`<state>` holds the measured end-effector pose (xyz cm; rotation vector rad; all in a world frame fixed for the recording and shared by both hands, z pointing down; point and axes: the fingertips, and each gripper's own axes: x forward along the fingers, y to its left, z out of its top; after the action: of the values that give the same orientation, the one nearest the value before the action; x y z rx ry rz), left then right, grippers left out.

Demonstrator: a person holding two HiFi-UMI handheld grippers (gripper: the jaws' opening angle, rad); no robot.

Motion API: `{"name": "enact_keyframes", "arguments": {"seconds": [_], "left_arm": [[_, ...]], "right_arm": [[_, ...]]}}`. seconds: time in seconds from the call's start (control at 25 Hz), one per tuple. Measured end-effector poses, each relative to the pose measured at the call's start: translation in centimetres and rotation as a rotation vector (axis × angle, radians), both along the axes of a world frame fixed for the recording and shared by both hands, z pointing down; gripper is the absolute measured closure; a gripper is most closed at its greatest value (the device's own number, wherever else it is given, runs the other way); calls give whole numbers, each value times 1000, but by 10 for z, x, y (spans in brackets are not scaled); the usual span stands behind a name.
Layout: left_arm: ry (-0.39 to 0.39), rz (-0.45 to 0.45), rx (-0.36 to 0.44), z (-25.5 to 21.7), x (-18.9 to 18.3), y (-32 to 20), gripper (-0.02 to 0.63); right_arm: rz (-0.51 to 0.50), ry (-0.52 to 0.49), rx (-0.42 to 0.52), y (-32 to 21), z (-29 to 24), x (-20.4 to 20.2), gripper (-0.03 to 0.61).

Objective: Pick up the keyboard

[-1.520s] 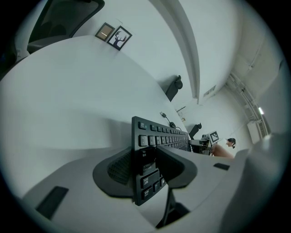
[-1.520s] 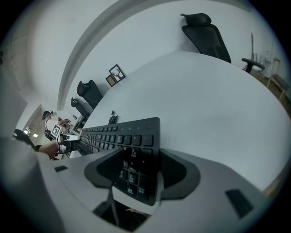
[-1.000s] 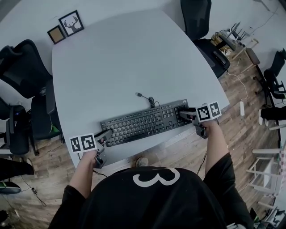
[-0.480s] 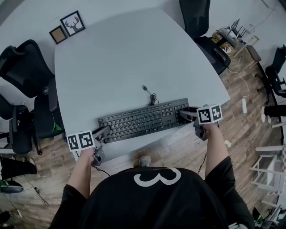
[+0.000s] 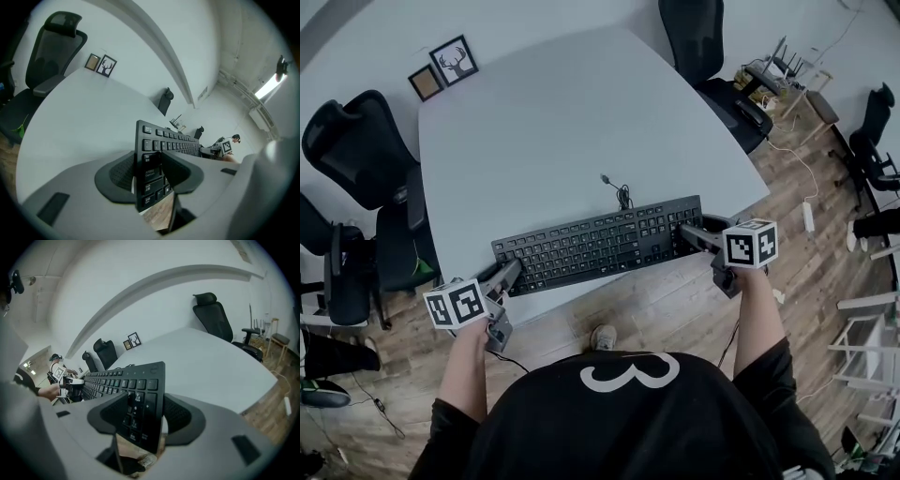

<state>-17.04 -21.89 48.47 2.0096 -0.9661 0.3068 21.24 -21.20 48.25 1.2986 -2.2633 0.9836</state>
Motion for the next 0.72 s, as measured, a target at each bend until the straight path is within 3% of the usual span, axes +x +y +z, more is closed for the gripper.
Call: {"name": "enact_keyframes", "arguments": {"seconds": [0.24,0.72], "left_arm": [[-9,14,143,-58,-3,26,440],[14,6,294,-138,3,146,436]], "right_arm": [[26,-16,116,42,-51,-1,345],[50,-2,319,171,-139,5,345]]}}
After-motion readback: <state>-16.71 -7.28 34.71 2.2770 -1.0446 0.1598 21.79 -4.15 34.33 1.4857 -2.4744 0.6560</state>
